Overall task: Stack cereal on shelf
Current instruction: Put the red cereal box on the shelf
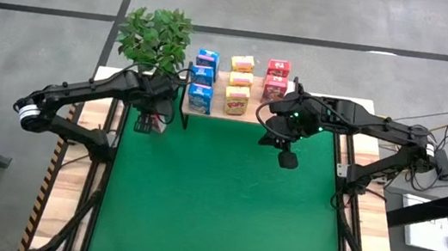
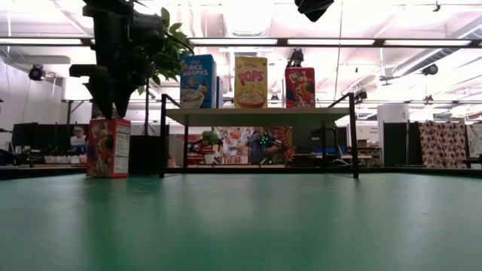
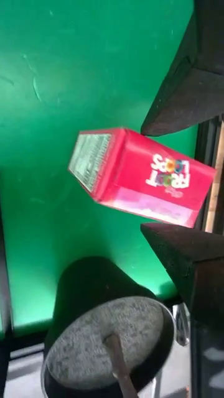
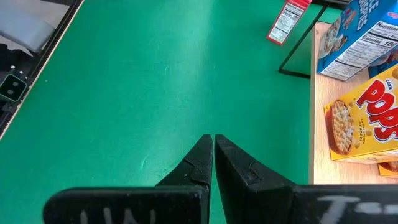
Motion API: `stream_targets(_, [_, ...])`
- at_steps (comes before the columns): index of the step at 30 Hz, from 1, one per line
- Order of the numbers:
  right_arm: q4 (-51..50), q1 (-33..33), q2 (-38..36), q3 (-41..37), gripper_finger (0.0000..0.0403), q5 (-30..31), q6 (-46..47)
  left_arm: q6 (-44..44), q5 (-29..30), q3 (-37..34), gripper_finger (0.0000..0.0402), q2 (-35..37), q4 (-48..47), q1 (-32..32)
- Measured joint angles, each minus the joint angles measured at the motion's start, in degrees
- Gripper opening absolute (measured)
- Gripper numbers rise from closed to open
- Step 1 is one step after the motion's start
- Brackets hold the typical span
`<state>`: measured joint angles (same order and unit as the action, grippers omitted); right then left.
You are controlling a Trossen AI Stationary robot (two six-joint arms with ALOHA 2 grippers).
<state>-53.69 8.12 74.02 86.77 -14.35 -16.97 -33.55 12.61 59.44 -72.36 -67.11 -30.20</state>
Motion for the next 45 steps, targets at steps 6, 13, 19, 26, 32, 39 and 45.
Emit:
stream_targets(6, [0.02,0.0,0.0,0.02,0.0009,0.0,-0.09,-0.24,0.98,-0.9,0.0253,0.0,-0.33,-0.02])
stream_targets(13, [0.02,0.0,0.02,0.0,0.0009,0.0,-0.11,-1.78,0.74,-3.12,0.026,0.01,0.91,-0.09])
stream_targets(19, [0.02,0.0,0.02,0.01,0.0009,0.0,0.01,-1.76,0.23,-3.54,0.0251,0.02,2.16,-0.09])
stream_targets(26, [0.0,0.0,0.02,0.0,0.0009,0.0,0.96,-1.76,0.26,-5.44,0.0224,0.04,3.57,-0.09])
stream_targets(32, [0.0,0.0,0.0,0.02,0.0009,0.0,0.99,-1.28,0.3,-6.27,0.0197,0.07,3.48,0.0])
stream_targets(39, [-0.02,0.0,0.01,0.01,0.0009,-0.01,1.55,0.02,0.28,-4.98,0.0167,0.07,2.18,0.0])
stream_targets(45, [-0.04,0.0,-0.07,-0.01,0.0009,-0.02,1.84,3.66,-0.45,-1.97,0.0163,0.06,-2.59,0.54])
